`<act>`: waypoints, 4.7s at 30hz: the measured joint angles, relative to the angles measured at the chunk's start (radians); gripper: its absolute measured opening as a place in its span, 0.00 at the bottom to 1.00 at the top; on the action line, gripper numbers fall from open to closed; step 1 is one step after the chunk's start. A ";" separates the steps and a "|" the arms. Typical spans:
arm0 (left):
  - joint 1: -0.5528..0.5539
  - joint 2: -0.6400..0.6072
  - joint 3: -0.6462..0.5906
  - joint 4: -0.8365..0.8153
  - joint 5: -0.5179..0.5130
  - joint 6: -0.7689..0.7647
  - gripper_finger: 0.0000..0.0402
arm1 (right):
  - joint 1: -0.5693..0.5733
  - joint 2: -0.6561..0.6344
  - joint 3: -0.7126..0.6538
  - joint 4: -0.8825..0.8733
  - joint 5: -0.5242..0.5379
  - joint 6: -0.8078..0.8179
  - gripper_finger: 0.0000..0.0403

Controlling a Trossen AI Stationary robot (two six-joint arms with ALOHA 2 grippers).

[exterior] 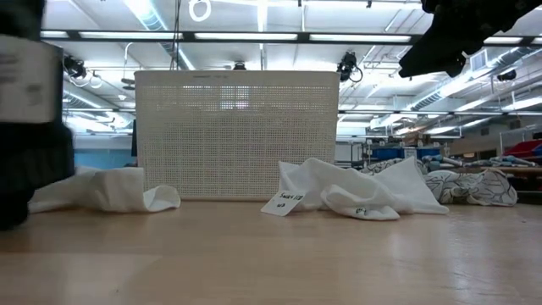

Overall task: Sort clothes
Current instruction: Put the black boxer short into the white laundry bin, then put the black boxer into the white laundry bin

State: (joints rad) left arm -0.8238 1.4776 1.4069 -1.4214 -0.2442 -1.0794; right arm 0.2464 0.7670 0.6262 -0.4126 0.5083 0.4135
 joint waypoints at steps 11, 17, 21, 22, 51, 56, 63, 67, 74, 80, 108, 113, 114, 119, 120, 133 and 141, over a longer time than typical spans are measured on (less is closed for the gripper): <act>0.049 -0.027 0.314 -0.149 -0.238 0.063 0.00 | 0.000 0.000 0.000 0.000 0.000 -0.004 0.39; 0.117 -0.029 0.393 -0.151 -0.283 0.192 0.00 | 0.000 0.000 0.000 0.000 0.000 -0.004 0.39; 0.160 -0.030 0.436 -0.150 -0.219 0.220 0.00 | 0.000 0.000 0.000 0.000 -0.001 -0.005 0.39; 0.166 -0.029 0.442 -0.150 -0.207 0.227 0.00 | 0.000 0.000 0.000 0.000 -0.001 -0.005 0.39; 0.171 -0.029 0.454 -0.146 -0.156 0.210 0.17 | 0.000 0.000 0.000 0.000 -0.001 -0.016 0.39; 0.171 -0.029 0.454 -0.146 -0.151 0.210 0.02 | 0.000 0.000 0.000 0.000 -0.001 -0.016 0.39; 0.171 0.021 0.453 -0.145 -0.172 0.253 0.01 | 0.000 0.000 0.000 0.000 -0.001 -0.017 0.39; 0.171 0.063 0.453 -0.122 -0.213 0.277 0.02 | 0.000 0.000 0.000 0.000 -0.001 -0.015 0.39; 0.190 0.147 0.453 -0.072 -0.304 0.310 0.07 | 0.000 0.000 0.000 0.000 -0.001 -0.015 0.39; 0.212 0.221 0.453 -0.079 -0.347 0.434 0.24 | 0.000 0.000 0.000 0.000 -0.007 -0.014 0.39; 0.276 -0.044 -0.276 0.614 -0.148 0.316 0.27 | 0.000 0.000 0.000 0.000 -0.006 -0.012 0.39; 0.304 -0.084 -0.382 0.782 -0.031 0.309 0.27 | 0.000 0.000 0.000 0.000 -0.006 -0.012 0.39; 0.306 -0.083 -0.391 0.800 -0.012 0.309 0.27 | 0.000 0.000 0.000 0.000 -0.006 -0.012 0.39; 0.307 -0.054 -0.399 0.801 0.011 0.307 0.27 | 0.000 0.000 0.000 0.004 -0.005 -0.012 0.39; 0.307 -0.048 -0.399 0.784 0.003 0.295 0.27 | 0.000 0.000 0.000 0.005 -0.005 -0.012 0.39; 0.307 -0.002 -0.399 0.660 -0.083 0.213 0.23 | 0.000 0.000 0.000 0.006 -0.005 -0.013 0.39; 0.313 -0.001 -0.399 0.662 -0.095 0.210 0.01 | 0.000 0.000 0.000 0.008 -0.005 -0.013 0.39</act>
State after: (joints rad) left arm -0.5104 1.4765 1.0077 -0.7598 -0.3388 -0.8691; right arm 0.2466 0.7670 0.6266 -0.4047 0.5034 0.4004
